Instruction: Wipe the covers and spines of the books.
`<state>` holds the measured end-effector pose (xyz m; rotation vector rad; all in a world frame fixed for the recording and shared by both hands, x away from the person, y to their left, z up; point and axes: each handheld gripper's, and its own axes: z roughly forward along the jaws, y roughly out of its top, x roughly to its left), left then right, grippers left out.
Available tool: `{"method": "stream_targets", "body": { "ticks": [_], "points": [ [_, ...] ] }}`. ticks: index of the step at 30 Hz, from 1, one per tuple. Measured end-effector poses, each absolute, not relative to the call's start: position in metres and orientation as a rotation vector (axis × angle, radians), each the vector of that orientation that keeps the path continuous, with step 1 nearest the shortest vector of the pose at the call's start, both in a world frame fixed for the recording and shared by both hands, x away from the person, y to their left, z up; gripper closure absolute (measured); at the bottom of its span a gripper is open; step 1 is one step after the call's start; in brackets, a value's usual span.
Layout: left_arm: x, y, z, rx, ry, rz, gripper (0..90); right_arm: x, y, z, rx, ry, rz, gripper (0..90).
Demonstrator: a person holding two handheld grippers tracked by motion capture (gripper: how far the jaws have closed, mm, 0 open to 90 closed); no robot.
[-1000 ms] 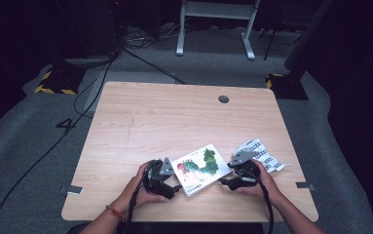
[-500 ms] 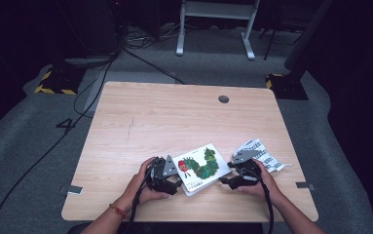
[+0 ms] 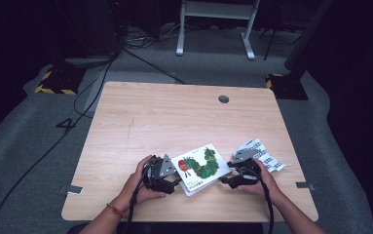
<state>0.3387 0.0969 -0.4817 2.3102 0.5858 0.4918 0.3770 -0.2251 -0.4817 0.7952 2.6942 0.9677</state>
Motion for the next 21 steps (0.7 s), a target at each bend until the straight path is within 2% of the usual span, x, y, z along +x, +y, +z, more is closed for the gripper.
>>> {"method": "stream_targets", "body": {
  "ticks": [5, 11, 16, 21],
  "points": [
    [0.337, 0.096, -0.481, 2.315, 0.56, 0.489, 20.7, 0.377, -0.225, -0.482, 0.796, 2.695, 0.973, 28.9],
    [0.333, 0.085, -0.478, 2.329, 0.48, 0.596, 20.7, 0.377, -0.225, -0.481, 0.793, 2.7, 0.953, 28.7],
    [0.332, 0.081, -0.478, 2.352, 0.448, 0.623, 20.6, 0.379, -0.224, -0.481, 0.799, 2.705, 0.958, 28.7],
    [0.331, 0.072, -0.478, 2.376, 0.389, 0.66, 26.4, 0.379, -0.224, -0.48, 0.791, 2.708, 0.956, 28.7]
  ]
}}
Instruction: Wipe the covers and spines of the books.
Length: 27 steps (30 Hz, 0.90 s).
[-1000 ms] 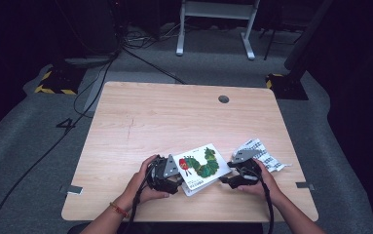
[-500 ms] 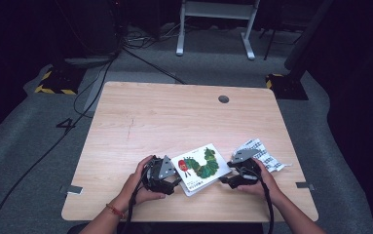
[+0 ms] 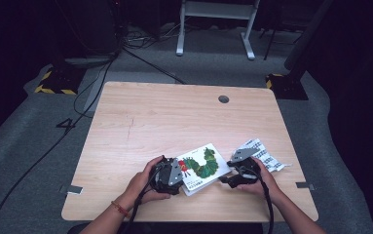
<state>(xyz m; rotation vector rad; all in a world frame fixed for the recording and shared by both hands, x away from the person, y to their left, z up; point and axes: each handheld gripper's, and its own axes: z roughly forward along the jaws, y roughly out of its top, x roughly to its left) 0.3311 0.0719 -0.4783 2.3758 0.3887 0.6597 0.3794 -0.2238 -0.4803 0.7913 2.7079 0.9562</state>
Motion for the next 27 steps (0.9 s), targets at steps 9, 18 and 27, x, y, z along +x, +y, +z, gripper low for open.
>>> {"method": "stream_targets", "body": {
  "ticks": [9, 18, 27],
  "points": [
    [0.328, 0.069, -0.478, 2.414, 0.265, 0.713, 46.7, 0.38, -0.225, -0.479, 0.799, 2.71, 0.968, 28.0],
    [0.326, 0.07, -0.473, 2.402, 0.208, 0.765, 64.3, 0.381, -0.228, -0.477, 0.807, 2.716, 0.993, 25.9],
    [0.33, 0.077, -0.469, 2.362, 0.237, 0.778, 82.1, 0.38, -0.225, -0.477, 0.778, 2.734, 0.996, 27.2]
  ]
}}
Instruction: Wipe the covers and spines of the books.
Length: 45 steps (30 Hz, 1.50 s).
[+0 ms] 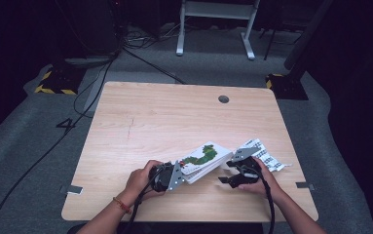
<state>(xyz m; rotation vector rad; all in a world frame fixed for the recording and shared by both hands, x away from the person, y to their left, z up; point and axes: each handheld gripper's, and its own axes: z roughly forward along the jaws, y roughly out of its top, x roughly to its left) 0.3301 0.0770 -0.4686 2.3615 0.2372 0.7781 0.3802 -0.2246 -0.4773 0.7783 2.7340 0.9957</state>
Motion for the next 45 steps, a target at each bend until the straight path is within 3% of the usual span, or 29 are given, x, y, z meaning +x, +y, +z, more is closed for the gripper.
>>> {"method": "stream_targets", "body": {
  "ticks": [6, 21, 30, 38, 40, 43, 45],
  "points": [
    [0.331, 0.079, -0.468, 2.346, 0.258, 0.773, 87.3, 0.383, -0.226, -0.476, 0.782, 2.699, 1.01, 28.2],
    [0.347, 0.104, -0.461, 2.235, 0.435, 0.548, 89.4, 0.394, -0.282, -0.459, 0.919, 2.435, 0.906, 31.4],
    [0.35, 0.112, -0.461, 2.208, 0.475, 0.467, 89.4, 0.416, -0.331, -0.478, 1.197, 2.444, 0.715, 28.7],
    [0.351, 0.118, -0.461, 2.176, 0.525, 0.42, 89.4, 0.418, -0.337, -0.481, 1.246, 2.479, 0.745, 30.7],
    [0.352, 0.119, -0.461, 2.174, 0.538, 0.416, 89.4, 0.418, -0.338, -0.481, 1.235, 2.486, 0.755, 37.7],
    [0.353, 0.12, -0.462, 2.173, 0.537, 0.416, 89.3, 0.415, -0.336, -0.478, 1.192, 2.512, 0.782, 64.0],
    [0.352, 0.119, -0.463, 2.173, 0.534, 0.421, 89.2, 0.414, -0.333, -0.478, 1.162, 2.528, 0.795, 74.2]
  ]
}}
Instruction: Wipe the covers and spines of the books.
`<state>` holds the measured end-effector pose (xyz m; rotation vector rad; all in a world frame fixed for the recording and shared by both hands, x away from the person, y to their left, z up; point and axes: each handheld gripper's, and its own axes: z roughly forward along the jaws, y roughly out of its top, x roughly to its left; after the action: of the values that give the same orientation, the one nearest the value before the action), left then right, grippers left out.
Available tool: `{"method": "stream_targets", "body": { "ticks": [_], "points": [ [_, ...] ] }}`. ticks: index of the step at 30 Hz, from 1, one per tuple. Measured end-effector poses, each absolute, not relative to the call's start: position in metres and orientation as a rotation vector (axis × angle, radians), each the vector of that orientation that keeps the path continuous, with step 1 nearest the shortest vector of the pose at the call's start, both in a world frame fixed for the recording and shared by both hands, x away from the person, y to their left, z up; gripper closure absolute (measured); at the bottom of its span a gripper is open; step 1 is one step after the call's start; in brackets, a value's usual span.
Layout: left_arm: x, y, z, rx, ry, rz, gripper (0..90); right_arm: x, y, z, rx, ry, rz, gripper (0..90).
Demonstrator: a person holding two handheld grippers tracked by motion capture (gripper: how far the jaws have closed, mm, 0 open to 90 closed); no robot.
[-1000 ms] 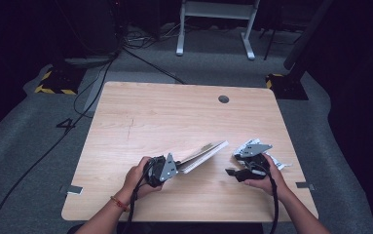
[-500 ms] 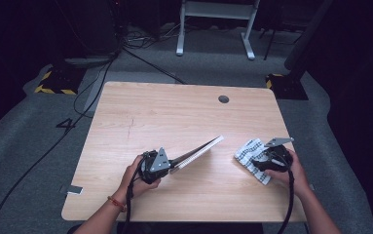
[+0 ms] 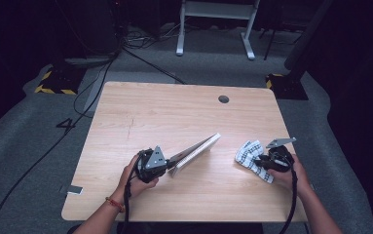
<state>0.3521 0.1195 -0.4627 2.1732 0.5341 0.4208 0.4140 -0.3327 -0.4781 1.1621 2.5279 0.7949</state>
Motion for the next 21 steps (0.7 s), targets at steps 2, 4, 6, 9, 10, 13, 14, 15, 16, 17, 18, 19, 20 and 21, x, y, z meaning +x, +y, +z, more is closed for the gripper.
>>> {"method": "stream_targets", "body": {
  "ticks": [2, 4, 6, 9, 10, 13, 14, 15, 16, 17, 18, 19, 20, 21],
  "points": [
    [0.352, 0.119, -0.463, 2.172, 0.53, 0.42, 89.0, 0.414, -0.329, -0.478, 1.13, 2.538, 0.797, 76.7],
    [0.351, 0.119, -0.463, 2.166, 0.533, 0.422, 88.5, 0.413, -0.323, -0.478, 1.091, 2.56, 0.811, 78.5],
    [0.351, 0.119, -0.464, 2.165, 0.528, 0.422, 88.1, 0.411, -0.317, -0.477, 1.056, 2.571, 0.852, 79.2],
    [0.351, 0.119, -0.465, 2.165, 0.528, 0.423, 85.0, 0.404, -0.3, -0.472, 0.949, 2.586, 0.946, 79.5],
    [0.351, 0.119, -0.466, 2.17, 0.532, 0.426, 83.8, 0.4, -0.29, -0.467, 0.899, 2.586, 0.989, 79.6],
    [0.351, 0.118, -0.467, 2.167, 0.535, 0.428, 81.4, 0.392, -0.264, -0.454, 0.785, 2.571, 1.086, 79.6],
    [0.35, 0.117, -0.467, 2.165, 0.529, 0.422, 80.3, 0.39, -0.255, -0.449, 0.748, 2.569, 1.121, 79.7],
    [0.35, 0.117, -0.467, 2.165, 0.529, 0.422, 79.5, 0.39, -0.255, -0.449, 0.748, 2.569, 1.121, 79.7],
    [0.349, 0.116, -0.466, 2.172, 0.514, 0.427, 79.5, 0.388, -0.246, -0.446, 0.722, 2.567, 1.138, 79.7],
    [0.348, 0.115, -0.466, 2.181, 0.508, 0.427, 80.0, 0.385, -0.234, -0.443, 0.694, 2.57, 1.163, 79.8],
    [0.347, 0.114, -0.469, 2.204, 0.489, 0.414, 82.4, 0.383, -0.226, -0.444, 0.669, 2.573, 1.18, 79.9],
    [0.347, 0.114, -0.469, 2.204, 0.489, 0.414, 83.1, 0.383, -0.226, -0.444, 0.669, 2.573, 1.18, 79.9],
    [0.347, 0.113, -0.471, 2.218, 0.48, 0.403, 83.1, 0.382, -0.224, -0.444, 0.671, 2.569, 1.187, 79.9],
    [0.347, 0.113, -0.472, 2.224, 0.48, 0.401, 83.5, 0.382, -0.221, -0.443, 0.667, 2.56, 1.205, 79.9]
  ]
}}
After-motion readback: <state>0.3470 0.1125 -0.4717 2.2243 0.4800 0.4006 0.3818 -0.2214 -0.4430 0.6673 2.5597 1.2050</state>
